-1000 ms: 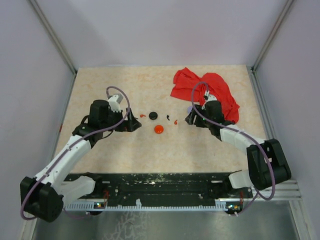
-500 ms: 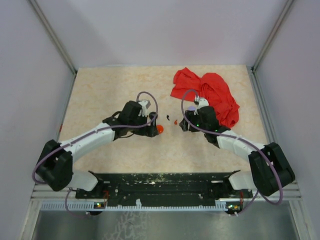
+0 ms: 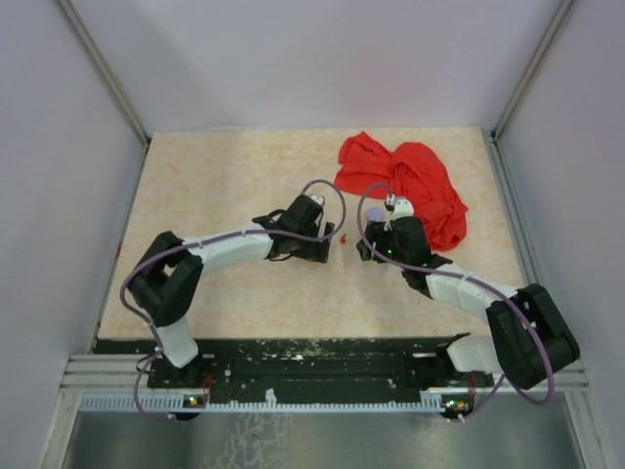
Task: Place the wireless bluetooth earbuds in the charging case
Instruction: Pick up the charging case at the center of the board, then open the charging case.
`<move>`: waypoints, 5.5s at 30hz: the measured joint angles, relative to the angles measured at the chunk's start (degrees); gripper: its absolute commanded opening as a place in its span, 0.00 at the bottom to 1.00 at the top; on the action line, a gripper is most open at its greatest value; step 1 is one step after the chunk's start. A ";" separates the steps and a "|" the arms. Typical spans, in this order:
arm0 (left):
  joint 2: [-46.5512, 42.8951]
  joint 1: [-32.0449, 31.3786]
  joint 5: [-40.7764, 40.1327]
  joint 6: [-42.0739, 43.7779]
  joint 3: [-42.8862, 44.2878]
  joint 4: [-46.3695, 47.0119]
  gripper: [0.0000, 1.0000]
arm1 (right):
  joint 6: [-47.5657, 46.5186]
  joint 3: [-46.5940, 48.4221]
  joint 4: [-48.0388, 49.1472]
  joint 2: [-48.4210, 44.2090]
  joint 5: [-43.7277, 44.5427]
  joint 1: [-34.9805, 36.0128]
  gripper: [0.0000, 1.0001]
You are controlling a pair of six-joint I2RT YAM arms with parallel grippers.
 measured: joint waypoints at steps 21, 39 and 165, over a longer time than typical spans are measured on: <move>8.44 -2.40 -14.14 -2.27 4.31 -4.22 0.76 | 0.02 -0.50 2.03 -0.20 1.31 0.00 0.63; 2.10 -1.66 -15.87 -3.06 -3.26 -4.96 0.72 | 0.02 -0.50 2.38 -0.20 0.66 0.00 0.63; -24.20 14.53 45.77 -24.65 -45.20 84.35 0.55 | 28.96 1.42 45.38 8.26 -48.96 0.55 0.06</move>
